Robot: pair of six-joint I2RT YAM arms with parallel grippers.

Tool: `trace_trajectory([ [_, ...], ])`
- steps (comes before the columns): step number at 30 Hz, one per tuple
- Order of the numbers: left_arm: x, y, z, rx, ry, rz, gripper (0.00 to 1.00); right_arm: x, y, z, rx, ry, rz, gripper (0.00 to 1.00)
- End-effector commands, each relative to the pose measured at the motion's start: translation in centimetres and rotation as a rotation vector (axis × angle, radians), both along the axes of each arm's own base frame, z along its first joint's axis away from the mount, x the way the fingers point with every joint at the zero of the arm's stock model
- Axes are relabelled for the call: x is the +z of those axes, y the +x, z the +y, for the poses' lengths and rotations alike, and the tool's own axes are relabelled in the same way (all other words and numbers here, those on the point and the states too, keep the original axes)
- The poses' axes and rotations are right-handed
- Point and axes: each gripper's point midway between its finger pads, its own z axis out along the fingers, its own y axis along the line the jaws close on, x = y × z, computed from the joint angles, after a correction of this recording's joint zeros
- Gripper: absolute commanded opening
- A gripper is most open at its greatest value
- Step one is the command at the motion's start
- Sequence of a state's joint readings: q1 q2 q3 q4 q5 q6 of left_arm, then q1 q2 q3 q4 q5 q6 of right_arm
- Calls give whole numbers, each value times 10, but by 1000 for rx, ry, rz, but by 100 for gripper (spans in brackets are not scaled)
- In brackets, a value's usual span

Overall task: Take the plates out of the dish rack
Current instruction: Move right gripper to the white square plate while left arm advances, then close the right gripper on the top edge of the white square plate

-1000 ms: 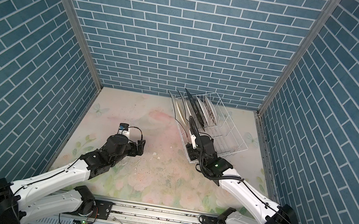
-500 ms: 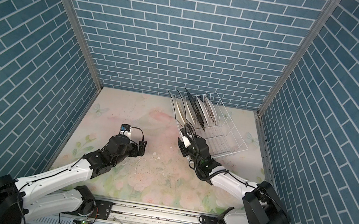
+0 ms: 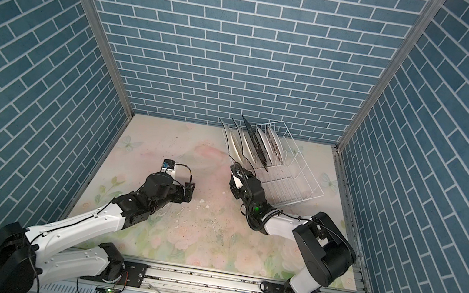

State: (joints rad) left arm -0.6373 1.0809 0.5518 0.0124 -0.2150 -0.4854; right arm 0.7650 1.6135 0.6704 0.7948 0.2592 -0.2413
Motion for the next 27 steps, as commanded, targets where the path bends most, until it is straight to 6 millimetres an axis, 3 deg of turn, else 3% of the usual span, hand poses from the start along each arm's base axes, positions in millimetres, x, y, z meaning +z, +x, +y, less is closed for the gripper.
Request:
trace_trajectory([
  [1,9,1,-2,-18,18,-11,100,31,14,6,-30,21,-108,53],
  [11,13,5,-5,-33,37,-10,100,34,36,14,-46,14,-142,52],
  [23,14,9,-2,-36,59,2,100,34,71,11,-103,10,-192,45],
  [27,18,8,-4,-45,-13,1,100,30,76,13,-104,21,-217,44],
])
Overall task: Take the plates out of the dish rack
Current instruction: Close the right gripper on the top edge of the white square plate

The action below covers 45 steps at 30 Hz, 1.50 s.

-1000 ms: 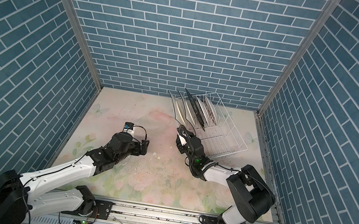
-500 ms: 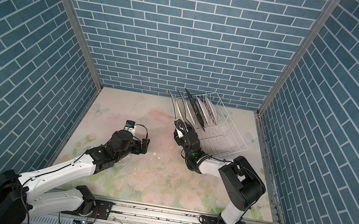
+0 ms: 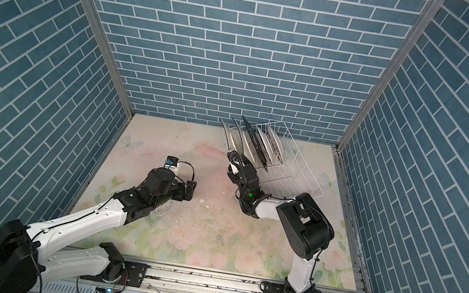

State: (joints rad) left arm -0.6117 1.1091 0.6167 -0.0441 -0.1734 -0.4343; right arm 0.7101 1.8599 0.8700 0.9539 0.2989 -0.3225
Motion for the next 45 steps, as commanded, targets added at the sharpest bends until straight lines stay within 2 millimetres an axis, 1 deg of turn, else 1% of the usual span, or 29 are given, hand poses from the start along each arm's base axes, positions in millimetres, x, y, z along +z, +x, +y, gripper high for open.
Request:
trace_trajectory([
  [1,12,2,-1,-8,-54,-15,100,22,13,0,-24,21,-102,43],
  [4,15,2,2,-4,-54,-21,100,20,13,1,-24,33,-140,41],
  [10,13,1,7,6,-39,-10,100,16,16,0,-33,43,-170,37],
  [16,12,0,10,12,-33,-4,100,16,17,-3,-40,50,-169,29],
  [23,12,1,10,12,-31,-3,100,14,16,2,-14,36,-164,20],
  [31,12,-2,14,21,-26,-5,100,19,17,6,-22,44,-198,14],
  [35,12,-4,16,25,-20,-5,100,21,17,9,-51,43,-246,11],
  [39,13,-6,19,30,-14,-6,100,25,17,5,-92,51,-280,5],
  [45,15,-8,22,36,-8,-12,100,27,15,12,-62,34,-295,0],
])
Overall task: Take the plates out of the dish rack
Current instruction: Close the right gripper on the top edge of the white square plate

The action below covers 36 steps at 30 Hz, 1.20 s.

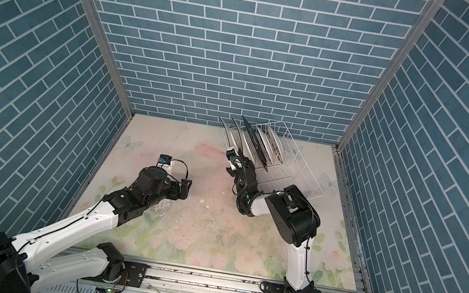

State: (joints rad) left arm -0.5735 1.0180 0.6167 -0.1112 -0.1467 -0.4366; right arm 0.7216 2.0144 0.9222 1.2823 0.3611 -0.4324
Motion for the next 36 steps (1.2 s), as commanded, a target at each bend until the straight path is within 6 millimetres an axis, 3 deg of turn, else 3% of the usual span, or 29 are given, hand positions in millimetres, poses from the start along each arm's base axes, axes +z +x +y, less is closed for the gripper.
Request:
trace_trajectory([
  [1,1,-1,8,21,20,-2,100,7,-1,4,-15,-14,-83,0],
  [36,1,-9,13,40,-4,1,100,75,-39,-5,39,80,-166,0],
])
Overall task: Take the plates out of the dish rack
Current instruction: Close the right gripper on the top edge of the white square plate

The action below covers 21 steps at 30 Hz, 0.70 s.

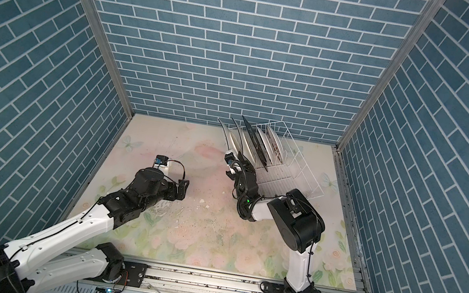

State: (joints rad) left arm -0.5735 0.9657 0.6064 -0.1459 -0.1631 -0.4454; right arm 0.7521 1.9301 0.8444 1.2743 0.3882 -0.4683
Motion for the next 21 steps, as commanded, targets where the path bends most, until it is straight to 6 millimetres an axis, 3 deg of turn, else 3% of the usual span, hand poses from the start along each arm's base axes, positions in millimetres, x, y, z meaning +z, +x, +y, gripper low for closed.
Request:
trace_trajectory([
  [1,-3,-2,6,22,-6,7,100,67,-18,-1,46,117,-159,0],
  [21,-6,-9,15,52,-6,-5,100,97,-39,17,118,140,-214,0],
])
